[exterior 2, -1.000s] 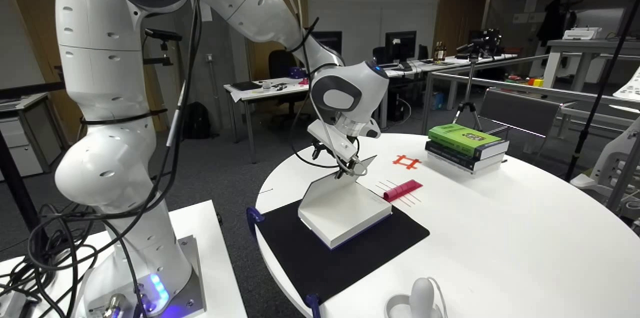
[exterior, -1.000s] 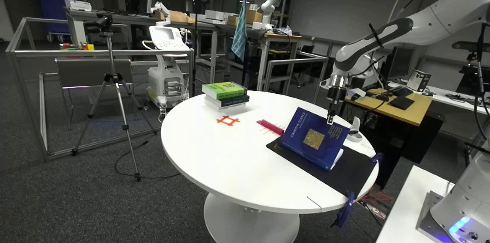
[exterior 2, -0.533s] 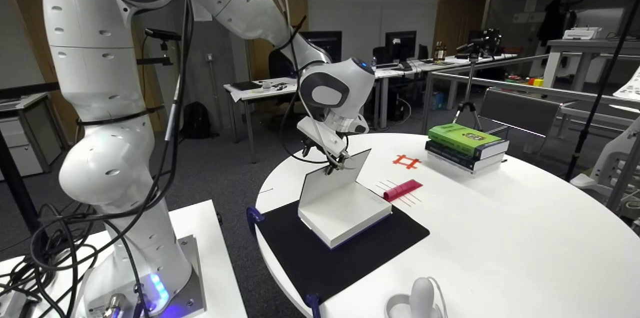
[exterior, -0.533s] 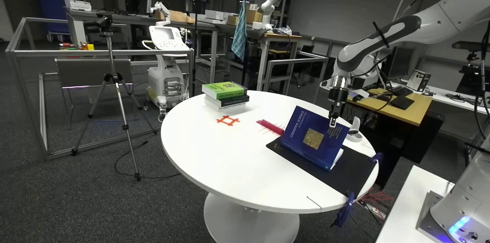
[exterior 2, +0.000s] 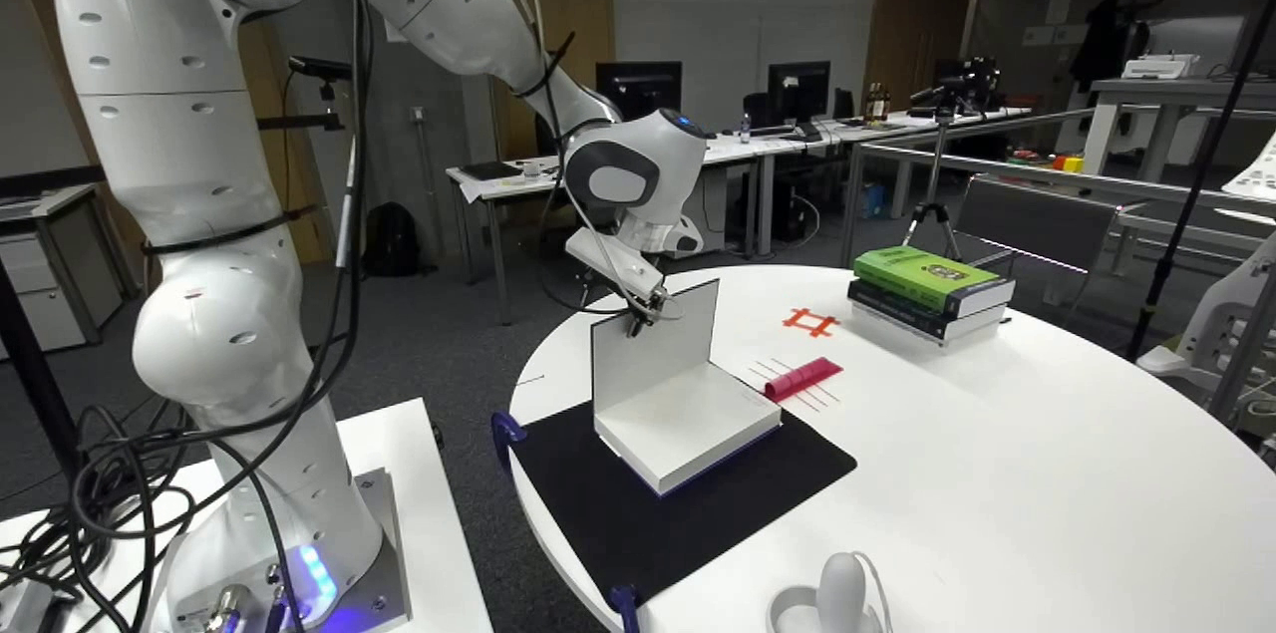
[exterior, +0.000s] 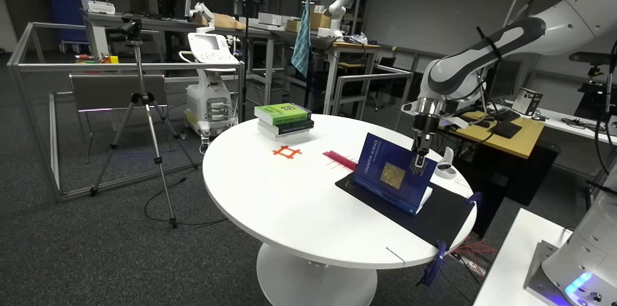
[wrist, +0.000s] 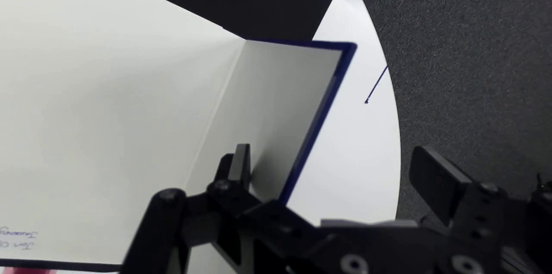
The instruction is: Open the book
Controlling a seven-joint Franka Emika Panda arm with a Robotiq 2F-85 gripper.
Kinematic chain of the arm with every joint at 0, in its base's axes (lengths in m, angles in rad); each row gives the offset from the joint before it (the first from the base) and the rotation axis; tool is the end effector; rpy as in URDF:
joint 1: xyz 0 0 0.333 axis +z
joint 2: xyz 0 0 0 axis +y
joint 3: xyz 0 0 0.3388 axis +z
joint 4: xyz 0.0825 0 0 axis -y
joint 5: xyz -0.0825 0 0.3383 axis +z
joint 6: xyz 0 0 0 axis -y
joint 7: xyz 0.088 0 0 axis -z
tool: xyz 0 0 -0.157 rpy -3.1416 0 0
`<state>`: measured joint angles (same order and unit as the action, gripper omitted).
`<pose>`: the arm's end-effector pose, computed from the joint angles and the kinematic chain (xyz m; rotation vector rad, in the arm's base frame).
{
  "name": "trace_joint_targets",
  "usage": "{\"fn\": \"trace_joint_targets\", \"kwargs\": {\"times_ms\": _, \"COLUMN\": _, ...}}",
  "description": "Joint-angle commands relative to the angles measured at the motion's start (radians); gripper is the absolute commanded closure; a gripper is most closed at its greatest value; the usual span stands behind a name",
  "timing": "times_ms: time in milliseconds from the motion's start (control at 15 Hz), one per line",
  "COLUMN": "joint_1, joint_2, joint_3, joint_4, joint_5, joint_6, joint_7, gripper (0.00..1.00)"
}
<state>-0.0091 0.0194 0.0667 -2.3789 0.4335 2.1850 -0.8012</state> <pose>0.4342 0.0577 0.3097 -2.6487 -0.7740 0.1068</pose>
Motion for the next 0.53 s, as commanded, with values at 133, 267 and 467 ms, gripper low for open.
{"fn": "trace_joint_targets", "kwargs": {"times_ms": 133, "joint_1": 0.071, "joint_2": -0.061, "joint_3": 0.026, "joint_4": -0.082, "joint_5": 0.028, "joint_6": 0.093, "joint_7": 0.0, "gripper": 0.0}}
{"fn": "trace_joint_targets", "kwargs": {"times_ms": 267, "joint_1": 0.089, "joint_2": -0.049, "joint_3": 0.038, "joint_4": -0.086, "joint_5": 0.024, "joint_6": 0.115, "joint_7": 0.005, "gripper": 0.0}}
{"fn": "trace_joint_targets", "kwargs": {"times_ms": 467, "joint_1": 0.111, "joint_2": -0.032, "joint_3": 0.053, "joint_4": -0.09, "joint_5": 0.015, "joint_6": 0.144, "joint_7": 0.018, "gripper": 0.0}}
